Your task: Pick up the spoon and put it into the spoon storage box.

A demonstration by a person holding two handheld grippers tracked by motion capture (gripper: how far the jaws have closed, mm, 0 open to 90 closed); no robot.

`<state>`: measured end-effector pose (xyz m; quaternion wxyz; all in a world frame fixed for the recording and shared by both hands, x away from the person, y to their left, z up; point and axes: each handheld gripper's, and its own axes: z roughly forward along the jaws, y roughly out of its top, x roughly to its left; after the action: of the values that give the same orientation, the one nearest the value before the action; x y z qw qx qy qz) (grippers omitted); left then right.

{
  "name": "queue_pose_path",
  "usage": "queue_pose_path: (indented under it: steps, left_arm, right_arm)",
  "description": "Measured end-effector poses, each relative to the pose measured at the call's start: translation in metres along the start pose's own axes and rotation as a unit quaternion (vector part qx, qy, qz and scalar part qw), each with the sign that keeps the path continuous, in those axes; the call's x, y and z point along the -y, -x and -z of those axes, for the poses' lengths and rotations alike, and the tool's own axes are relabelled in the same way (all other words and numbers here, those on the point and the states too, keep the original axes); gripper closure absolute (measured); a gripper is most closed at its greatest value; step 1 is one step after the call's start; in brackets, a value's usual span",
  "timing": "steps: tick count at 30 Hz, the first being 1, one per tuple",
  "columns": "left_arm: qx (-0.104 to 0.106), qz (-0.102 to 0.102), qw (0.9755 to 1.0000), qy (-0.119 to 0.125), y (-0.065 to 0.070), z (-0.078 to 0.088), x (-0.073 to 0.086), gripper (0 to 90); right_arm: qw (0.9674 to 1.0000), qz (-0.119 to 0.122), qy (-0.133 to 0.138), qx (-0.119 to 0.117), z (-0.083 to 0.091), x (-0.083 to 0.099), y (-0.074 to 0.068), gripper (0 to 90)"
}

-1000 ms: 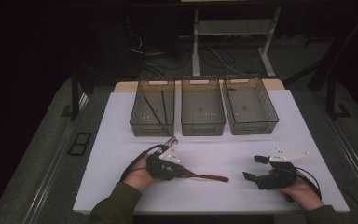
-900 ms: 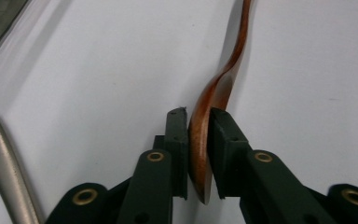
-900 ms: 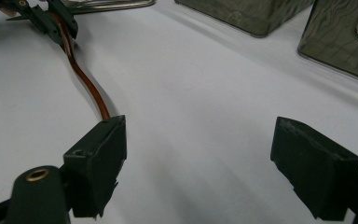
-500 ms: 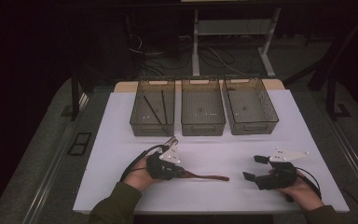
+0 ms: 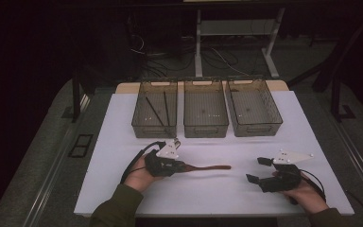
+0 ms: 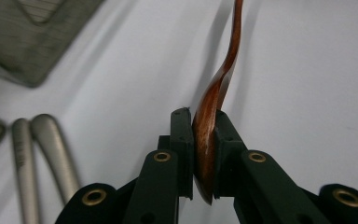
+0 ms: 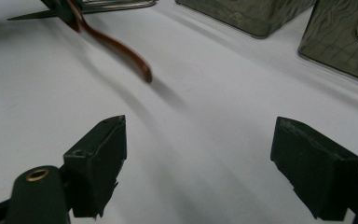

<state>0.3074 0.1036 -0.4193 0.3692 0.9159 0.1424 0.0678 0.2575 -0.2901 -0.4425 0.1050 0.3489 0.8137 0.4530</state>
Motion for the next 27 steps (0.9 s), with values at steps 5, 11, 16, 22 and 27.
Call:
queue_pose_path:
  steps: [5,11,16,22,27]
  left_arm:
    - [-0.018,0.028,0.9992,0.021,-0.006,0.007,-0.001,80.7]
    - [-0.035,0.047,0.9976,0.036,-0.016,0.013,-0.006,80.7]
    - [-0.051,0.053,0.9966,0.039,-0.026,0.018,-0.015,80.6]
    - [-0.06,0.062,0.9943,0.062,-0.039,0.025,-0.026,80.6]
    - [-0.08,0.067,0.9928,0.06,-0.048,0.03,-0.037,80.6]
  right_arm:
    - [1.0,-0.001,-0.001,0.0,0.0,0.0,0.0,17.7]
    - [1.0,-0.001,-0.002,0.0,-0.001,0.0,0.0,17.7]
    - [1.0,-0.001,-0.001,0.001,-0.001,0.0,0.0,17.7]
    - [1.0,-0.002,-0.001,0.001,-0.001,0.0,0.0,17.7]
    - [1.0,-0.003,0.0,0.002,-0.001,0.001,0.001,17.7]
